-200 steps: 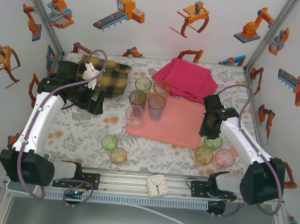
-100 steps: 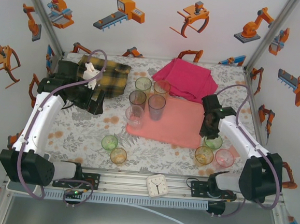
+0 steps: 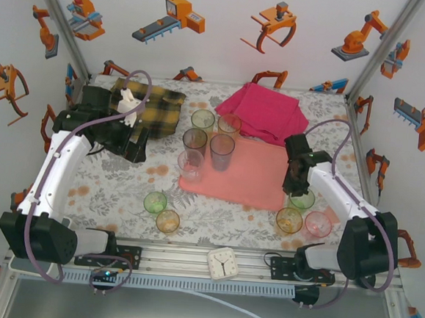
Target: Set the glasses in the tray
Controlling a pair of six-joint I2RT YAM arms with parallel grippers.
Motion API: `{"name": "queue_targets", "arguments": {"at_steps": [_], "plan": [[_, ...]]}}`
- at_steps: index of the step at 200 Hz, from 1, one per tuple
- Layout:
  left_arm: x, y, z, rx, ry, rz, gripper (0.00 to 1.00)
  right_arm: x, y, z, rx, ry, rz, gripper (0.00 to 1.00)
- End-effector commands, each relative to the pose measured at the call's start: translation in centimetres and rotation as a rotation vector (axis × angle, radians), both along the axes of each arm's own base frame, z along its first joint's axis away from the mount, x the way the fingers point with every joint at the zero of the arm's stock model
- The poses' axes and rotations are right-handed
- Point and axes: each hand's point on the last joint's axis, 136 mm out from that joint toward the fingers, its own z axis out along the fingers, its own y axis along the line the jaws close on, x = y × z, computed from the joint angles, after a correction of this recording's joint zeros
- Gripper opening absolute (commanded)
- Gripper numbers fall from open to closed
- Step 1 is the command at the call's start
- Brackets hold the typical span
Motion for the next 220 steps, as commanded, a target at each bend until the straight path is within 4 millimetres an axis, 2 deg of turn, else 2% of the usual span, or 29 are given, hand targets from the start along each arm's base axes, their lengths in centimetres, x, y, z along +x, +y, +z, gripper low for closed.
{"name": "queue_targets", "arguments": {"at_steps": [1, 117, 220], "plan": [[0.2, -0.4, 1.0, -0.028, -0.015, 0.0, 0.98, 0.1, -0.8, -0.2, -0.038, -0.004, -0.006, 0.18], [0.4, -0.3, 1.4, -0.027, -0.019, 0.005, 0.98, 1.0, -1.0, 1.7, -0.056, -0.058, 0.014, 0.07], [0.7, 0.2, 1.4, -0.002, -0.027, 0.028, 0.98, 4.1, 0.1, 4.8, -0.06, -0.106, 0.092, 0.06]]}}
